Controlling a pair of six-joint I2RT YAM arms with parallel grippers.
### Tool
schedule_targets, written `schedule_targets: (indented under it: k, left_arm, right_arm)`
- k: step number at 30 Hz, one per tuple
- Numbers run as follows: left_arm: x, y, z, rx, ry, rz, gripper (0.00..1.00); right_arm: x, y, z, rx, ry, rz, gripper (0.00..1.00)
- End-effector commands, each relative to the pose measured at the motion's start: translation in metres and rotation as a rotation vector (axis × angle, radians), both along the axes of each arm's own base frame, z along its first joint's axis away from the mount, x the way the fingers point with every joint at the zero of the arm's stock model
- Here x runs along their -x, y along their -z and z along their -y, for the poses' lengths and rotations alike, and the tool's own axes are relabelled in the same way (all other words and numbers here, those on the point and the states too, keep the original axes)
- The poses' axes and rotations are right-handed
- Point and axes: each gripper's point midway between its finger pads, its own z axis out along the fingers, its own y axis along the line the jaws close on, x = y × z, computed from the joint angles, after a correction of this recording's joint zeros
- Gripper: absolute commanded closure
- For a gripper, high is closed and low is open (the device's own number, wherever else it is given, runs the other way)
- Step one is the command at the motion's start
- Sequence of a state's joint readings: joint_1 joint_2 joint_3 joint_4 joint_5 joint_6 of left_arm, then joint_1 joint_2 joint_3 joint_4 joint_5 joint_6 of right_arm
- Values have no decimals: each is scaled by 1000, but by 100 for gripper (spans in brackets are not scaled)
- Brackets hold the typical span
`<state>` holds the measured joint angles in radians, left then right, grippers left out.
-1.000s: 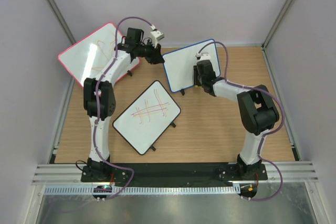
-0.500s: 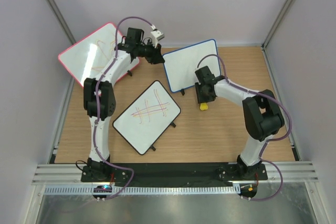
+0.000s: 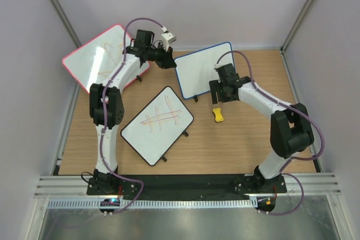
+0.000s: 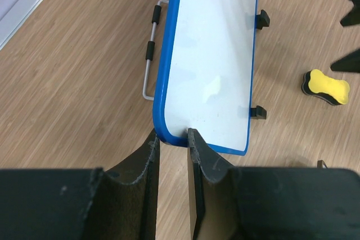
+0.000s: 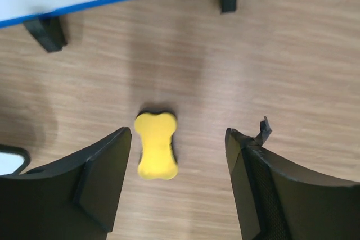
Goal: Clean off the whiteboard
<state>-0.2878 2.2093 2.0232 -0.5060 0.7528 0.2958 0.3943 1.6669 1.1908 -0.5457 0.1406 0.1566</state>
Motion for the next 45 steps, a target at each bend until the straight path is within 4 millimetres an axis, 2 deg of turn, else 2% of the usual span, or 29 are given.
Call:
schedule_targets:
  k: [1,2,3,5,6,9,11,16,20,26,27,33,36,37,39,40,45]
  left_arm:
    - [13,-4,6,-36,45,29,100]
    - [14,-4,6,-35,45,25,100]
    - [13,-5,6,-35,45,28,100]
    - [13,-5,6,-36,45,32,100]
    - [13,-4,6,-36,46,30,100]
    - [13,-4,6,-37,45,30,100]
    - [13,-4,6,-36,45,29,100]
    - [12,-3,6,-40,44,29,100]
    - [12,-2,5,-42,44,29,100]
    - [12,0,6,-42,45,26,100]
    - [12,0,6,-42,45,26,100]
    - [10,3,6,-45,41,21,100]
    - [8,5,4,-55,30,22,91]
    - [8,5,3,-59,27,24,83]
    - [8,5,3,-62,28,28,73]
    - [8,6,4,-61,28,25,66]
    - [7,2,3,-63,26,36,50]
  right_arm:
    - [-47,-27,11,48,-47,144,29]
    - [-53,-25,13,57,-52,144,31]
    - [-56,-11,13,66,-58,110,35]
    - [-70,-10,15,85,-102,116,39]
    - [-74,1,16,92,-110,98,44]
    - [-92,4,24,91,-110,96,50]
    - [-101,9,20,65,-129,91,50]
    - [-116,17,27,63,-113,93,51]
    - [-123,32,23,25,-135,79,55]
    - [-129,37,13,-13,-157,87,66]
    - [-129,39,13,-13,-156,85,73]
    - [-125,42,12,-25,-158,80,94]
    - [-122,42,16,-14,-148,85,99]
    - [-120,44,17,-11,-146,82,99]
    - [-118,45,18,-9,-141,79,99]
    - [-115,47,18,-7,-140,73,99]
    - [-111,50,21,-7,-123,75,99]
